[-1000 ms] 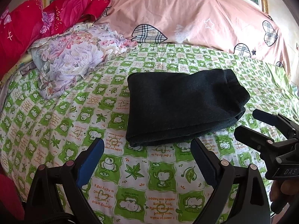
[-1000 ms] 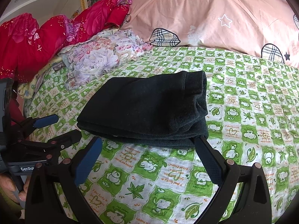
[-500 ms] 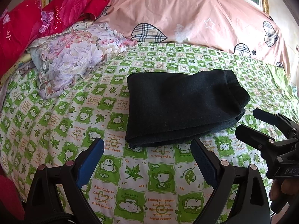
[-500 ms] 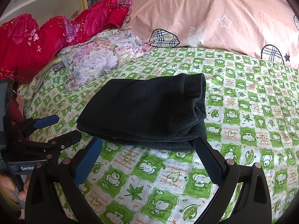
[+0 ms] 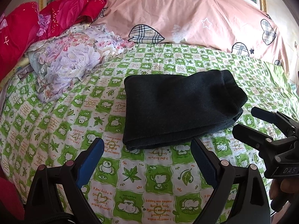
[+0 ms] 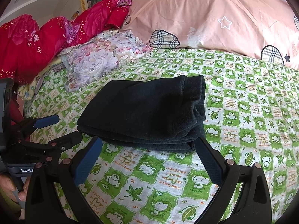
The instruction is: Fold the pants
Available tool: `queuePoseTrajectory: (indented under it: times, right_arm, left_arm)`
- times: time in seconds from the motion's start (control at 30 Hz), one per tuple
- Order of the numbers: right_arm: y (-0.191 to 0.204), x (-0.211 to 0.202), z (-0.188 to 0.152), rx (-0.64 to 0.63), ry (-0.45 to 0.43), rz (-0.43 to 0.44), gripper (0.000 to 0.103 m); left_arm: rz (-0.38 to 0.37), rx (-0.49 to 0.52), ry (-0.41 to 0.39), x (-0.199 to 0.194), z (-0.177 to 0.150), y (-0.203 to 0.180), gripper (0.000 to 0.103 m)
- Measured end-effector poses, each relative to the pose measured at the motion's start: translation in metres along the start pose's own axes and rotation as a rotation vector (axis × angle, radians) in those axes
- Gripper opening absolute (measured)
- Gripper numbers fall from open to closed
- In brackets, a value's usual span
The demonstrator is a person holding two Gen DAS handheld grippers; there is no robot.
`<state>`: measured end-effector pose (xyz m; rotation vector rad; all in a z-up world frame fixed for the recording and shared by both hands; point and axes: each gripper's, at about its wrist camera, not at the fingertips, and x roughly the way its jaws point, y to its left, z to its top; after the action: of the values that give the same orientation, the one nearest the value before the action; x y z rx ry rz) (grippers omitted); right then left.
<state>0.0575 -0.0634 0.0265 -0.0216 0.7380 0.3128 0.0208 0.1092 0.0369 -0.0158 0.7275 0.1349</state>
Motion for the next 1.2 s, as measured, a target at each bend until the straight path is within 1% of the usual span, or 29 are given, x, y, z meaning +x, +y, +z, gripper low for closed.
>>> queuePoseTrajectory:
  times: [0.2, 0.63, 0.77, 0.9, 1.2]
  right_arm:
    - [0.001, 0.0, -0.001, -0.003, -0.001, -0.002, 0.1]
    - [-0.007, -0.003, 0.008, 0.002, -0.008, -0.016, 0.1]
    - [-0.011, -0.001, 0.01, 0.01, -0.004, -0.017, 0.1]
    - [-0.015, 0.002, 0.012, 0.016, 0.003, -0.017, 0.1]
    - [-0.022, 0.005, 0.015, 0.04, 0.017, -0.016, 0.1]
  left_arm:
    - [0.001, -0.002, 0.0, 0.0, 0.001, 0.0, 0.094]
    - [0.003, -0.013, -0.002, 0.001, 0.014, 0.006, 0.094]
    - [-0.012, -0.029, 0.009, 0.004, 0.016, 0.008, 0.094]
    - [-0.004, -0.029, 0.019, 0.008, 0.019, 0.008, 0.094]
    - [0.015, -0.042, 0.073, 0.022, 0.028, 0.012, 0.092]
